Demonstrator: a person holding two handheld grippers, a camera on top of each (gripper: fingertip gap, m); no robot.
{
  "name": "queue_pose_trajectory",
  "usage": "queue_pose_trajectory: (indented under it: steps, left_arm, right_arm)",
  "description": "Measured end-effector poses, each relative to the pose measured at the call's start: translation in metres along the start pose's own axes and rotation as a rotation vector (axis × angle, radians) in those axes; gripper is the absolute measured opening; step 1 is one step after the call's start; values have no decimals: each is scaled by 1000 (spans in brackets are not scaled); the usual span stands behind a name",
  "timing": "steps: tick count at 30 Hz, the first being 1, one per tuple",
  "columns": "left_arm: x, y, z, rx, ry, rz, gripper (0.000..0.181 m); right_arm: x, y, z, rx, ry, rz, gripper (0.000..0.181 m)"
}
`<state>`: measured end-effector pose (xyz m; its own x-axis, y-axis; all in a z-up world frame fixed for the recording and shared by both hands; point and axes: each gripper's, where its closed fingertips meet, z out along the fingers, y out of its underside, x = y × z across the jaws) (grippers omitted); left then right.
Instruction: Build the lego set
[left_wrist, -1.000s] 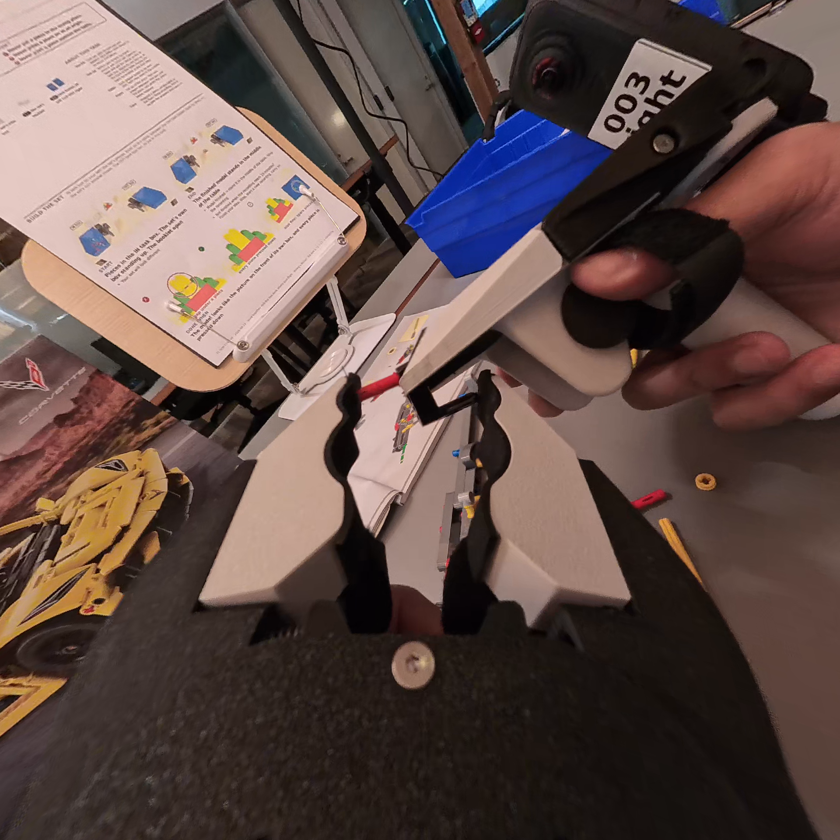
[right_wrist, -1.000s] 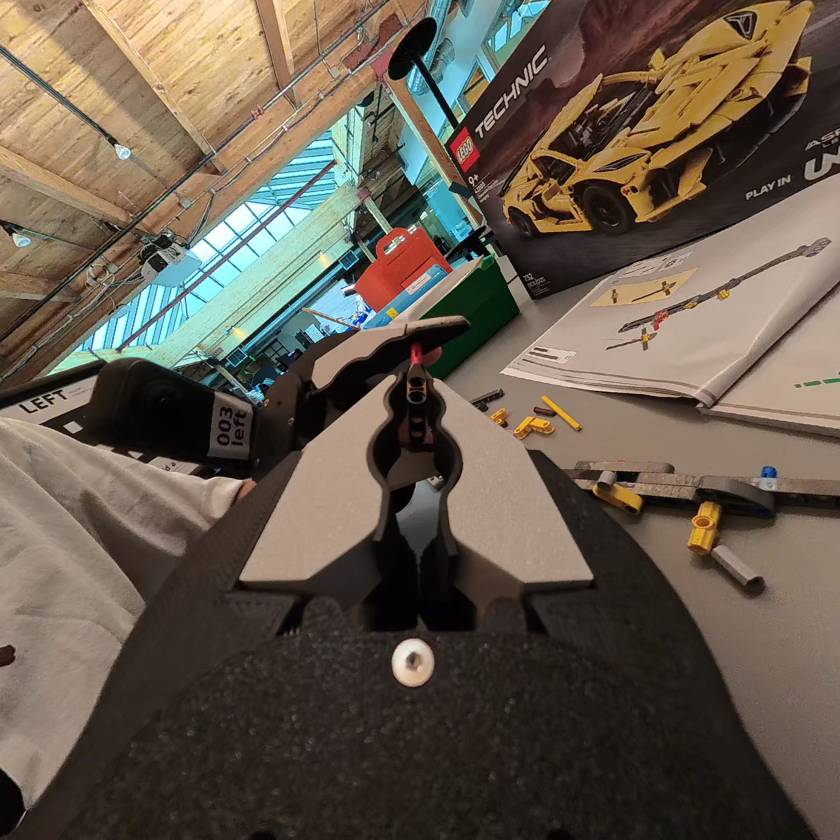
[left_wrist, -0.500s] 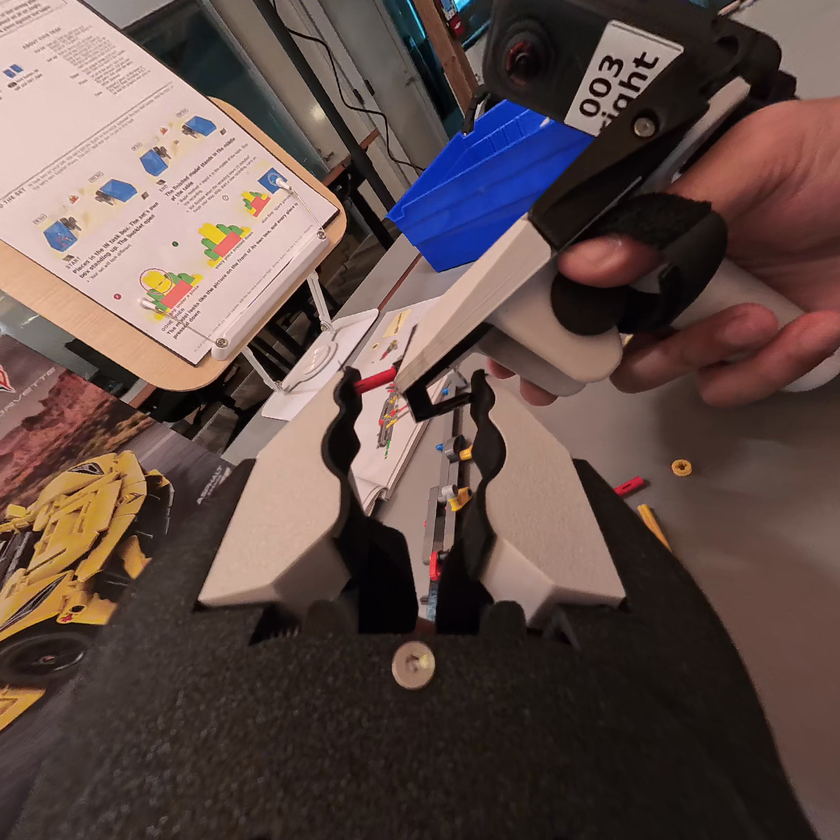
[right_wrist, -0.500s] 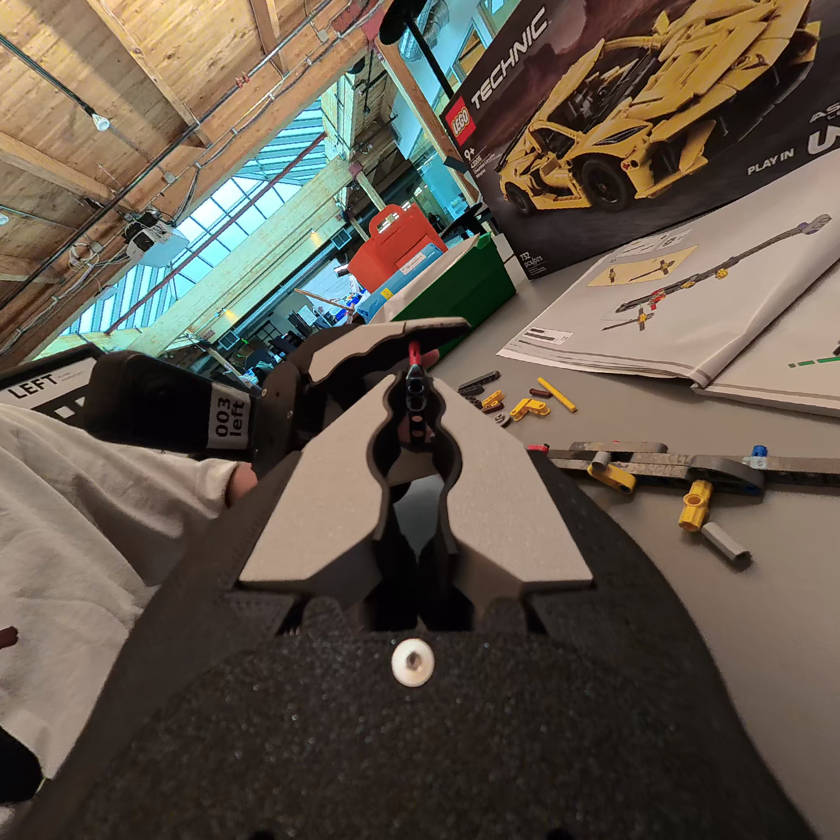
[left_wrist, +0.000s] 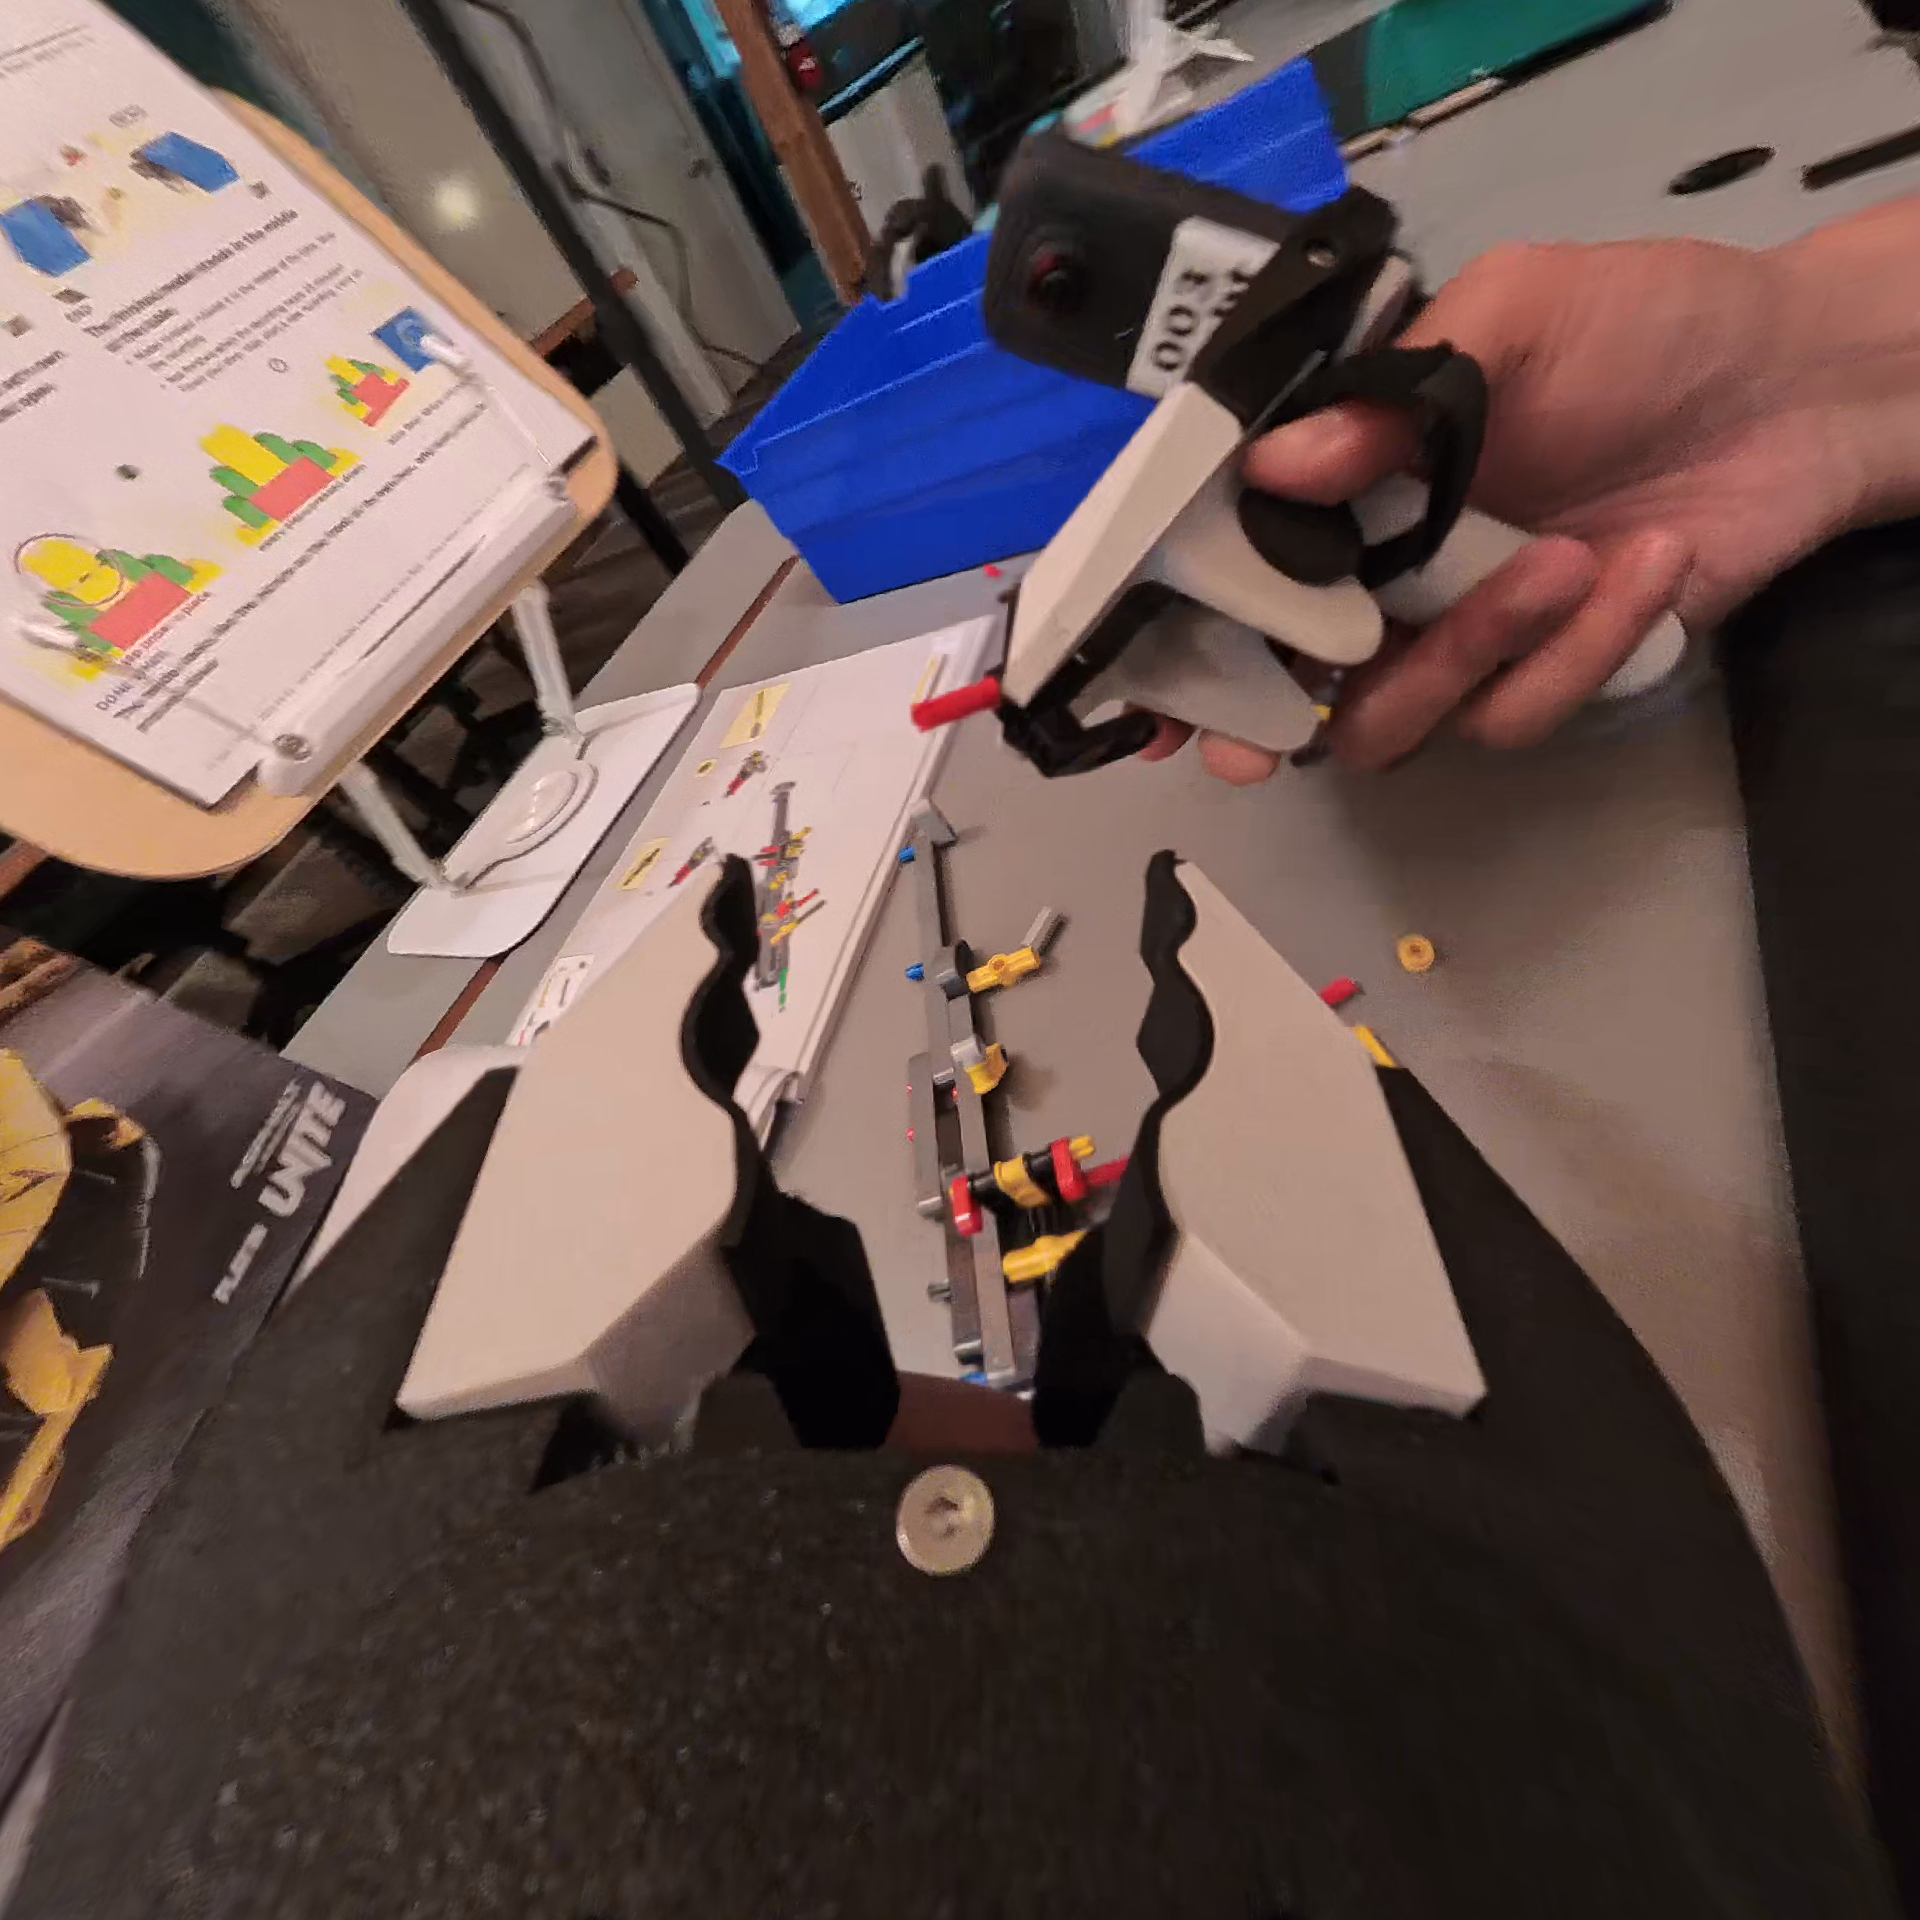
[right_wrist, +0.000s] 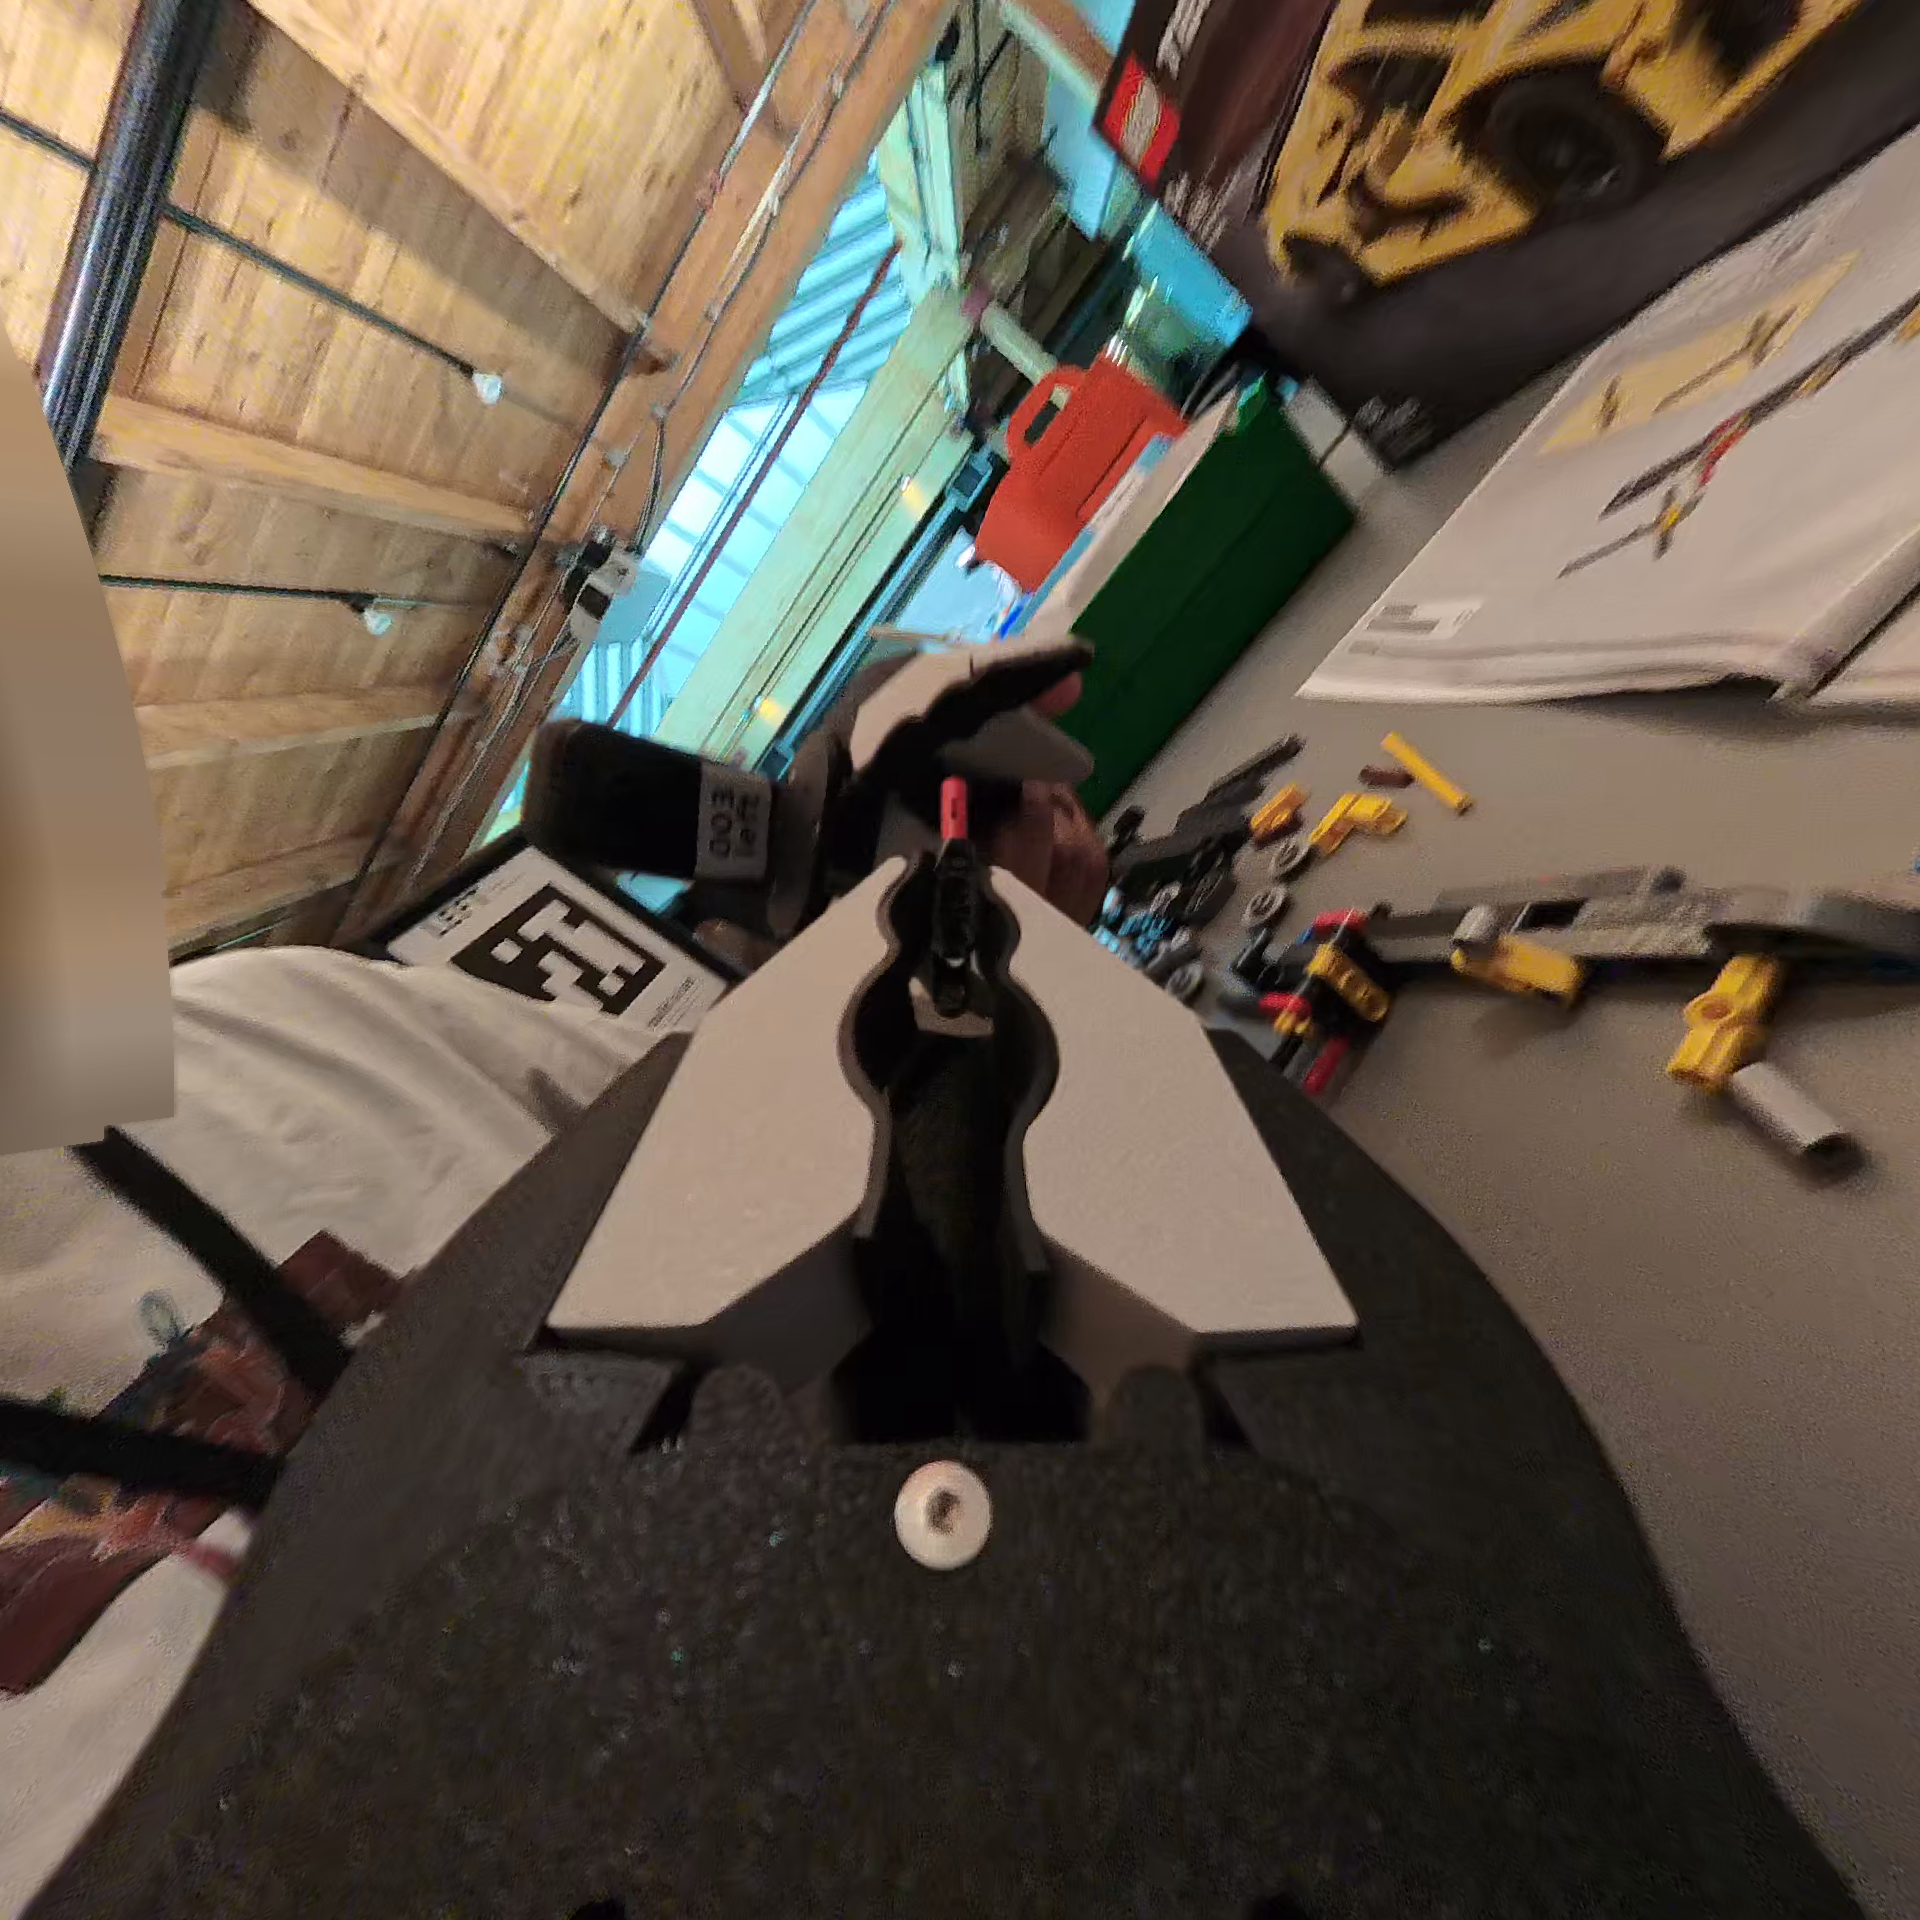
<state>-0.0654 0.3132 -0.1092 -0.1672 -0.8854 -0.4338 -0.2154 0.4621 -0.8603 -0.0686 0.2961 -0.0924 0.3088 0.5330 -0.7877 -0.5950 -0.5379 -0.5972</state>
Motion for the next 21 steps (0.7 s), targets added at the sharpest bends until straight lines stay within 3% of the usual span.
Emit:
queue_pose_trajectory:
  steps: [3, 9, 12, 16, 20, 21]
  left_arm:
    - [22, -1, -9, 12, 135, 112, 79]
    - [52, -1, -9, 16, 210, 240, 56]
    - [53, 1, -9, 12, 206, 277, 30]
    - [47, -6, -8, 46, 159, 275, 25]
    - [45, -4, -7, 42, 141, 279, 34]
    - [45, -5, -9, 50, 156, 264, 25]
  right_arm:
    - [4, 24, 4, -156, -7, 26, 7]
    - [-11, 47, 11, -311, -76, -34, 7]
    - [-7, 52, 13, -334, -44, -64, 6]
    - [-10, 43, 13, -280, -63, -67, 6]
    - [5, 40, 8, -278, 37, -108, 6]
    - [0, 41, 7, -285, 3, -89, 6]
